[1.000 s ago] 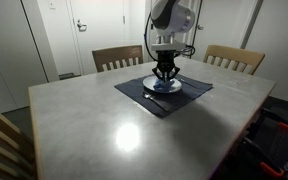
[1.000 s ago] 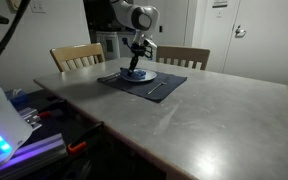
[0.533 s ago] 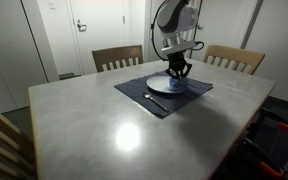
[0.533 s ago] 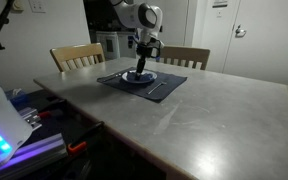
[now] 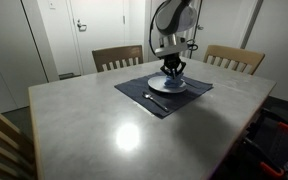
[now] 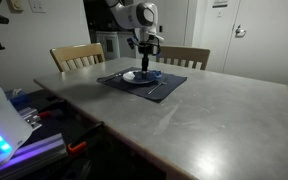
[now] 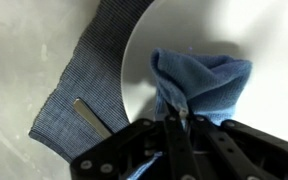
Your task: Use the cloth to wipe the plate
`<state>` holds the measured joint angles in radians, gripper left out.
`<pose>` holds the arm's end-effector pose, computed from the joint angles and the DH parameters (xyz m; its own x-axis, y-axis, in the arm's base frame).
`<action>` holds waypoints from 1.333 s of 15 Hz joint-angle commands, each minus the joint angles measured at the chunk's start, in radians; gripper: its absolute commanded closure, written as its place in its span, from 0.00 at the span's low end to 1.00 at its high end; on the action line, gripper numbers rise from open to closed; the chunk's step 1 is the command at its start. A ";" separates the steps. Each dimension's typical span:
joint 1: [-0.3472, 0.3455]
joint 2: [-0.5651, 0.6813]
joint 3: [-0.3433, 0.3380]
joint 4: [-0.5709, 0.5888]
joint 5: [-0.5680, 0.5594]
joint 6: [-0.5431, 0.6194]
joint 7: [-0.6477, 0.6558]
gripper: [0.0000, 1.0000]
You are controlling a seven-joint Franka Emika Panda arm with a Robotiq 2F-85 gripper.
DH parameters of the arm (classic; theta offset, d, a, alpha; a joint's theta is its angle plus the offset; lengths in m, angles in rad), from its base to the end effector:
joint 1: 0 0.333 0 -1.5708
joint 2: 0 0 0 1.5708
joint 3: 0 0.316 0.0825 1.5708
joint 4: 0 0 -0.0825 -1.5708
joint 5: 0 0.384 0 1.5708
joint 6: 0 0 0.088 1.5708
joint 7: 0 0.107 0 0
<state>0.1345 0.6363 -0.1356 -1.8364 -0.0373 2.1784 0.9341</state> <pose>0.6111 0.0003 0.1635 0.6130 -0.7853 -0.0874 -0.7378 -0.6085 0.2922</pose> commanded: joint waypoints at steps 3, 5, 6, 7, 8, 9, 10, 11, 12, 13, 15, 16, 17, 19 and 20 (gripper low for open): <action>0.028 -0.051 0.006 0.029 -0.035 -0.002 -0.004 0.98; 0.038 -0.072 0.012 0.049 -0.055 -0.013 -0.015 0.98; 0.042 -0.081 0.020 0.060 -0.059 -0.003 -0.022 0.98; 0.048 -0.090 0.024 0.073 -0.066 -0.002 -0.024 0.98; 0.054 -0.092 0.034 0.091 -0.070 0.010 -0.026 0.98; 0.058 -0.095 0.045 0.110 -0.071 0.012 -0.030 0.98; 0.064 -0.096 0.058 0.123 -0.066 0.024 -0.031 0.98; 0.072 -0.091 0.071 0.142 -0.062 0.035 -0.030 0.98; 0.078 -0.088 0.085 0.157 -0.056 0.042 -0.033 0.98; 0.087 -0.082 0.100 0.170 -0.051 0.050 -0.036 0.98; 0.102 -0.068 0.127 0.188 -0.046 0.066 -0.046 0.98; 0.108 -0.063 0.136 0.193 -0.045 0.071 -0.050 0.98; 0.114 -0.056 0.142 0.195 -0.044 0.080 -0.050 0.98; 0.119 -0.040 0.155 0.200 -0.033 0.086 -0.058 0.98; 0.123 -0.030 0.158 0.199 -0.035 0.087 -0.063 0.98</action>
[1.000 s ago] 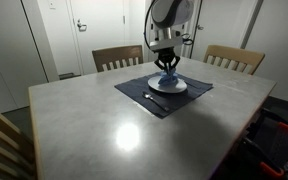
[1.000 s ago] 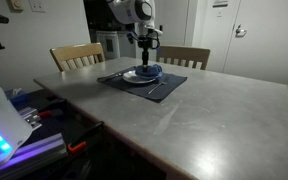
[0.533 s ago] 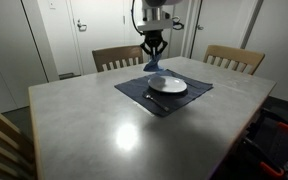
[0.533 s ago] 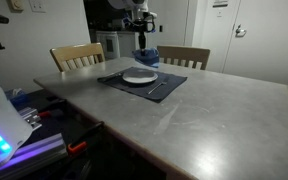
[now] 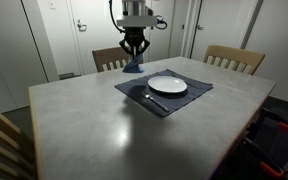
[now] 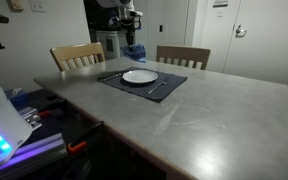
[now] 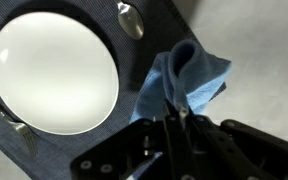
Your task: Use the cloth to wipe the plate
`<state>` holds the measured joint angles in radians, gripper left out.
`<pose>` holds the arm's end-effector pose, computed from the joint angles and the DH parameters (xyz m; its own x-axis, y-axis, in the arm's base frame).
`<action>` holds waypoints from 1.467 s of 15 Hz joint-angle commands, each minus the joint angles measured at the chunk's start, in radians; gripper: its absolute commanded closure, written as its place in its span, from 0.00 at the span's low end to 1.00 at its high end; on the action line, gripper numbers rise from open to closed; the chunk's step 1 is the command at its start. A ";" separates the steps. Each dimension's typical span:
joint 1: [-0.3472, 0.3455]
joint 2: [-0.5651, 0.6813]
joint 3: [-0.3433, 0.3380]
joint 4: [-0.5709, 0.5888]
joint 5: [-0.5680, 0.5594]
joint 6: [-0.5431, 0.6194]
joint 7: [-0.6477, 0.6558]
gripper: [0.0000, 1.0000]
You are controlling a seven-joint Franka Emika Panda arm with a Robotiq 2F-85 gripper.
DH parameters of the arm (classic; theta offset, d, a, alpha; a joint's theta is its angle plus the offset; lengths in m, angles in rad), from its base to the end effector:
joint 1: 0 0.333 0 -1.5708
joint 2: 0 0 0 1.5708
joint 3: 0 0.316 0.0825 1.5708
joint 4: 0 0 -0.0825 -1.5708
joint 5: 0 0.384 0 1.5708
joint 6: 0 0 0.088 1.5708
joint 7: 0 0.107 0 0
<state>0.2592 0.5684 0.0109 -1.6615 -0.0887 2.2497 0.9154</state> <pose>0.6600 0.1793 0.2798 0.8286 -0.5564 0.0620 -0.5585 -0.8291 0.0247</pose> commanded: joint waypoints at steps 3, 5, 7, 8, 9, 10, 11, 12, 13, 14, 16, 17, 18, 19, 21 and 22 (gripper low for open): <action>0.009 0.072 0.012 0.008 0.007 0.063 -0.060 0.98; 0.021 0.095 0.006 0.004 0.002 0.092 -0.062 0.98; 0.031 0.117 0.003 0.001 0.002 0.116 -0.064 0.98; 0.035 0.125 0.002 -0.001 0.003 0.120 -0.065 0.98; 0.038 0.131 0.001 -0.002 0.004 0.126 -0.065 0.98; 0.040 0.136 0.001 -0.002 0.006 0.128 -0.067 0.98; 0.044 0.141 -0.001 -0.002 0.004 0.127 -0.067 0.98; 0.046 0.143 -0.001 -0.003 0.005 0.126 -0.067 0.98; 0.046 0.145 -0.002 -0.003 0.006 0.126 -0.068 0.98; 0.047 0.147 -0.002 -0.004 0.006 0.126 -0.068 0.98; 0.025 0.141 0.020 -0.006 0.030 0.115 -0.107 0.88; 0.021 0.135 0.025 -0.005 0.035 0.105 -0.127 0.66; 0.020 0.125 0.024 -0.002 0.041 0.089 -0.144 0.63; 0.019 0.113 0.024 -0.003 0.046 0.081 -0.162 0.62; 0.021 0.089 0.014 -0.005 0.049 0.072 -0.177 0.49; 0.020 0.075 0.012 -0.005 0.050 0.069 -0.180 0.43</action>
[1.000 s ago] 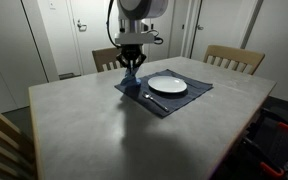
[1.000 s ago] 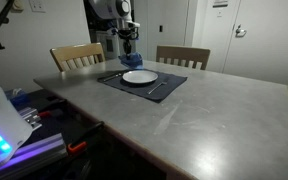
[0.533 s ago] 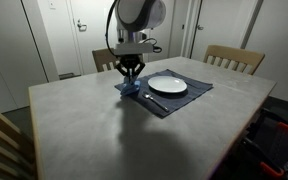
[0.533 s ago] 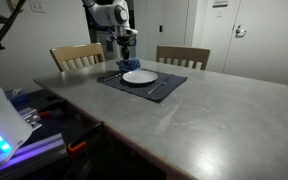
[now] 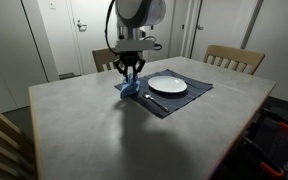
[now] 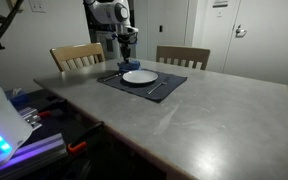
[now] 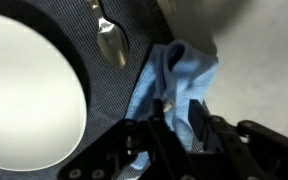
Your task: Use the cloth to wipe the plate
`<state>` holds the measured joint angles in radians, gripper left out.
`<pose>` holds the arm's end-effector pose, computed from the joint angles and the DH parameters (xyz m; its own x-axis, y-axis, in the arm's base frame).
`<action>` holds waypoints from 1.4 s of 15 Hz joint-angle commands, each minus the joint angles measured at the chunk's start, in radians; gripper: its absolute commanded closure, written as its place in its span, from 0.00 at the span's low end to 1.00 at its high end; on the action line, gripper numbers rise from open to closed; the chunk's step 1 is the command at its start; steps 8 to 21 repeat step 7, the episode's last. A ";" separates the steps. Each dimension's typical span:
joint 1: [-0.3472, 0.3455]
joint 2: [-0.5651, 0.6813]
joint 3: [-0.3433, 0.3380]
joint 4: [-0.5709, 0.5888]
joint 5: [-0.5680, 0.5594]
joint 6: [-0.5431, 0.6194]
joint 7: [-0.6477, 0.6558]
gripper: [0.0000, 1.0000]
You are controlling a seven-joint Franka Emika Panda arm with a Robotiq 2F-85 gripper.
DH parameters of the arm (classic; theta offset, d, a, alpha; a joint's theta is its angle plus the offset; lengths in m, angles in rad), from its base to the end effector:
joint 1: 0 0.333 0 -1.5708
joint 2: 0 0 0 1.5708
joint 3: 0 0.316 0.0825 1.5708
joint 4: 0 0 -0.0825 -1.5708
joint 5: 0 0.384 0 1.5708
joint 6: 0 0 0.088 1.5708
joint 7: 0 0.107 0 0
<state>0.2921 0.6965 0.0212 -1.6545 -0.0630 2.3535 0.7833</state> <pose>0.6527 0.2088 0.2043 0.9086 -0.4171 0.0236 -0.4175 -0.9084 0.0205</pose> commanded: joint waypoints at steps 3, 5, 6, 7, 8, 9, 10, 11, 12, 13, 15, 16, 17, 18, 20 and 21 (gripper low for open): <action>-0.019 -0.080 0.001 0.003 0.033 -0.070 -0.051 0.21; -0.025 -0.090 0.007 0.010 0.045 -0.095 -0.056 0.07; -0.026 -0.093 0.009 0.012 0.050 -0.098 -0.058 0.02; -0.027 -0.097 0.010 0.009 0.054 -0.090 -0.062 0.00; -0.027 -0.097 0.010 0.009 0.054 -0.090 -0.062 0.00; -0.027 -0.097 0.010 0.009 0.054 -0.090 -0.062 0.00; -0.027 -0.097 0.010 0.009 0.054 -0.090 -0.062 0.00; -0.027 -0.097 0.010 0.009 0.054 -0.090 -0.062 0.00; -0.027 -0.097 0.010 0.009 0.054 -0.090 -0.062 0.00; -0.027 -0.097 0.010 0.009 0.054 -0.090 -0.062 0.00; -0.027 -0.097 0.010 0.009 0.054 -0.090 -0.062 0.00; -0.027 -0.097 0.010 0.009 0.054 -0.090 -0.062 0.00; -0.027 -0.097 0.010 0.009 0.054 -0.090 -0.062 0.00; -0.027 -0.097 0.010 0.009 0.054 -0.090 -0.062 0.00; -0.027 -0.097 0.010 0.009 0.054 -0.090 -0.062 0.00; -0.027 -0.097 0.010 0.009 0.054 -0.090 -0.062 0.00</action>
